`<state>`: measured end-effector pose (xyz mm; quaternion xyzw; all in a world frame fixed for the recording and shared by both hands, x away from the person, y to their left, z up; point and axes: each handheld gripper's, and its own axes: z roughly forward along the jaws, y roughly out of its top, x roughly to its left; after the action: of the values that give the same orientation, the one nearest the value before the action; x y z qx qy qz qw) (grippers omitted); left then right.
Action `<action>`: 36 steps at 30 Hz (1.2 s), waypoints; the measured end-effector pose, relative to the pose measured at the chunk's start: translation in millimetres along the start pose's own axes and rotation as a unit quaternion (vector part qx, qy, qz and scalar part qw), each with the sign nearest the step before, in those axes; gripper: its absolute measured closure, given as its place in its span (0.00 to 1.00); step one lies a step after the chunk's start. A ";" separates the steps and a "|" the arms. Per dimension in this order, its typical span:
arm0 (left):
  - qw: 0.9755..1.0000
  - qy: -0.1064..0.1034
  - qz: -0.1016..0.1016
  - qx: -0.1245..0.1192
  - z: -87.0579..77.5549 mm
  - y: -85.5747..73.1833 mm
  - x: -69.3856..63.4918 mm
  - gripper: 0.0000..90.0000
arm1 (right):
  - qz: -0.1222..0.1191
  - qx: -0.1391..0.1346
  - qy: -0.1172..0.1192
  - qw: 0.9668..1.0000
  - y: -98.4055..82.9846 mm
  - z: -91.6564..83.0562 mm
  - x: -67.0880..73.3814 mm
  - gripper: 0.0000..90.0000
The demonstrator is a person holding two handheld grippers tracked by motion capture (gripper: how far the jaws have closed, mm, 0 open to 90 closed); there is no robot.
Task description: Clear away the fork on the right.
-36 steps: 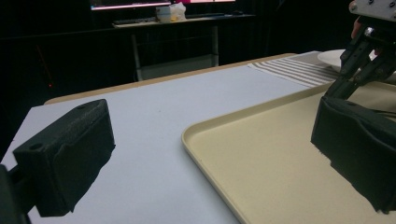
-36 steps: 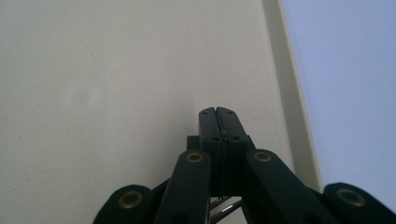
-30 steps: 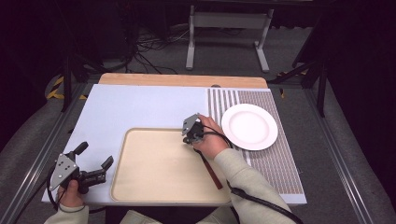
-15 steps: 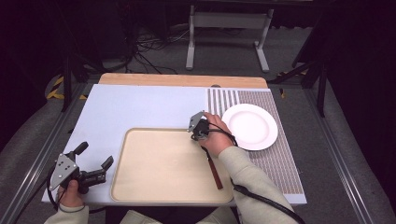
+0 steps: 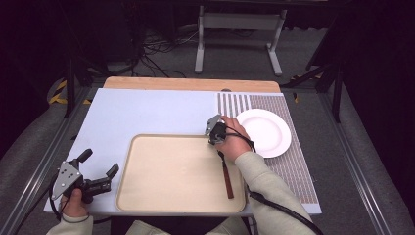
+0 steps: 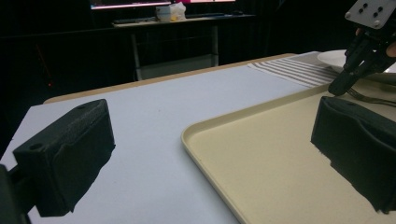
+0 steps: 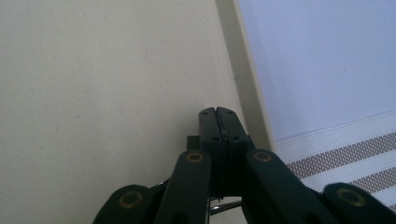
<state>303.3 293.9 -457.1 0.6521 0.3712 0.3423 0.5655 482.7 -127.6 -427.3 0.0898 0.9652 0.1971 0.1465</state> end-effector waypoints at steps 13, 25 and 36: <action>1.000 0.000 0.001 0.002 0.6 0.2 -0.3 0.00 | 0.017 0.014 -0.014 1.000 -15.9 -6.2 -5.8 1.00; 1.000 -0.001 0.000 0.001 1.3 0.3 -0.4 0.00 | 0.024 -0.014 -0.019 0.999 -13.2 -16.7 -5.8 0.92; 1.000 -0.001 0.000 0.000 2.1 1.5 -0.1 0.00 | 0.081 -0.110 -0.031 0.990 -7.3 -47.2 7.8 0.42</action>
<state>305.2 292.6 -455.9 0.6525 0.3702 0.3419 0.5659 459.4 -149.1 -390.6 0.1568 0.9221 0.3109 0.1686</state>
